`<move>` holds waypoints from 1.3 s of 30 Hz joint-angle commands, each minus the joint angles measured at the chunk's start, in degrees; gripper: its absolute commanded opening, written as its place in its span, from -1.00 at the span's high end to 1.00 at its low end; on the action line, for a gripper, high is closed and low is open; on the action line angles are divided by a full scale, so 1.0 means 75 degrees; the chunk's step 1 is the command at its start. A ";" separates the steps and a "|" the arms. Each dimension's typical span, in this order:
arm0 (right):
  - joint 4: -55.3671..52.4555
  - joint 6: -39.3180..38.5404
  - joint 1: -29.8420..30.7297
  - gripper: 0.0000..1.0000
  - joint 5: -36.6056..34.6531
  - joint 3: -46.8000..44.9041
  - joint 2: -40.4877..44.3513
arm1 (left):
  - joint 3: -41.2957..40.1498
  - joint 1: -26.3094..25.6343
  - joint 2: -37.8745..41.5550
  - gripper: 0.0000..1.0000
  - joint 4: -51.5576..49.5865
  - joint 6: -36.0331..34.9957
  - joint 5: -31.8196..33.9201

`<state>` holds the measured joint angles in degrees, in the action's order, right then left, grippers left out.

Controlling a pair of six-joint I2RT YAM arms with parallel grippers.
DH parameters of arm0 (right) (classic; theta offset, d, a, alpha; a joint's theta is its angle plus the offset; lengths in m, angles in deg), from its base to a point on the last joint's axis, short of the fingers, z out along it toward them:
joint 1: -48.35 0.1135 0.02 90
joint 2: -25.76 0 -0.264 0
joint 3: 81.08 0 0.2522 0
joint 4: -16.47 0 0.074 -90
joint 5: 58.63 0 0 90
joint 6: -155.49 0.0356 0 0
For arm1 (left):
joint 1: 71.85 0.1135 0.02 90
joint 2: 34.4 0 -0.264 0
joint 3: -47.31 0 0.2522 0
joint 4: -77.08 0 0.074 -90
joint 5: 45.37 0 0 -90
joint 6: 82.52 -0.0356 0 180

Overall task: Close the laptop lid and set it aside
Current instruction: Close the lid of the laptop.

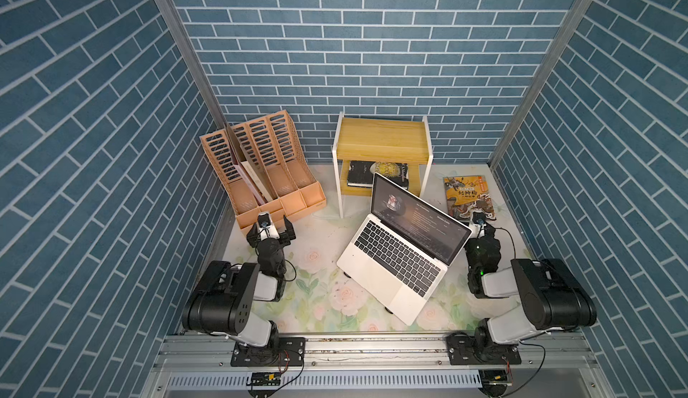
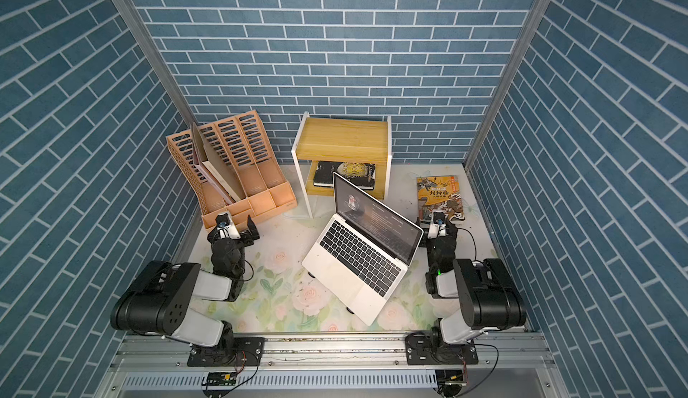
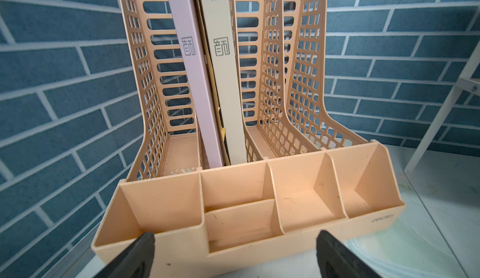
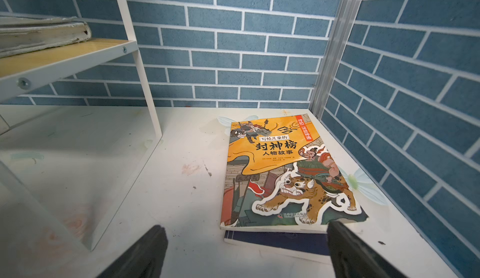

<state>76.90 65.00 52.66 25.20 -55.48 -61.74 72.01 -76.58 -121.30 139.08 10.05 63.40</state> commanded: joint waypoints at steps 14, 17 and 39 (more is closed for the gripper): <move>0.0061 -0.0251 -0.0017 -0.99 -0.0059 -0.0125 0.0363 | -0.0255 0.0020 0.0183 -0.99 0.0419 -0.0068 -0.0148; -0.1927 0.0106 -0.0008 -0.99 -0.0739 0.0231 0.1706 | -0.0512 0.0019 0.1389 -0.99 -0.0178 -0.0068 -0.0179; -1.0489 0.4115 -0.0083 -0.99 -0.0010 0.3502 0.7330 | 0.0377 -0.0009 0.7340 -0.99 -0.8527 0.4312 -0.4235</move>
<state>0.73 95.69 52.18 14.42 -34.35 -7.12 72.32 -76.51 -65.10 84.64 40.15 38.54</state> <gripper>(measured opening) 0.996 0.996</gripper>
